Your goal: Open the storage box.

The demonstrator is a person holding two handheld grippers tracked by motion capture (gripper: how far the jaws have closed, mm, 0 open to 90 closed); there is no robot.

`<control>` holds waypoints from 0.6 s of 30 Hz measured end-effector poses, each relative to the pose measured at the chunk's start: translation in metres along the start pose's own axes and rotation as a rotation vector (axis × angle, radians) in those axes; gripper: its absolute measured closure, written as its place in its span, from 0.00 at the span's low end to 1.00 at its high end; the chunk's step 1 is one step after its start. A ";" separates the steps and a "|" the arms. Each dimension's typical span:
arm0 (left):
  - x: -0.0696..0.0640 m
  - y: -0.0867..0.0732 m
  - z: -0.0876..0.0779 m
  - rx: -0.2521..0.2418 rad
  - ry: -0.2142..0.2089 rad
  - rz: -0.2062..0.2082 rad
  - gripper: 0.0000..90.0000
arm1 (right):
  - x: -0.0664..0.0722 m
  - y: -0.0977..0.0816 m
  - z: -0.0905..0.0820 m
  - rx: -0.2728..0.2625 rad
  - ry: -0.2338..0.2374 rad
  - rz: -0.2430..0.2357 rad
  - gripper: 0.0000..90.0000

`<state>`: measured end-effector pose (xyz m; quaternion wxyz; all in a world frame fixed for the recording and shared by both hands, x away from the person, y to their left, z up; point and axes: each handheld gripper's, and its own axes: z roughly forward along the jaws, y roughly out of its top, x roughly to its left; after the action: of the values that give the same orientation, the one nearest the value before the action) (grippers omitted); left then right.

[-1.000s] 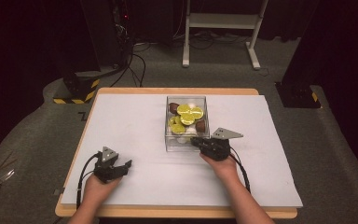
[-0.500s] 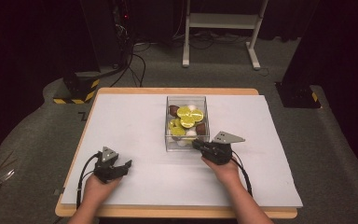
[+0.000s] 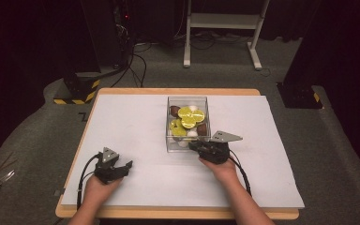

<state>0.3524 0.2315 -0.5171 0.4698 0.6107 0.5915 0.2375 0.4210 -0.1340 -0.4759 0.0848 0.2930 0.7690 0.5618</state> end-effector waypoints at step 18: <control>0.000 0.000 0.000 0.000 0.002 0.002 0.39 | 0.006 -0.003 -0.008 0.015 0.027 -0.012 0.86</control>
<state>0.3522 0.2314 -0.5172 0.4690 0.6111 0.5913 0.2386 0.4110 -0.1378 -0.4742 0.0754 0.2813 0.7760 0.5594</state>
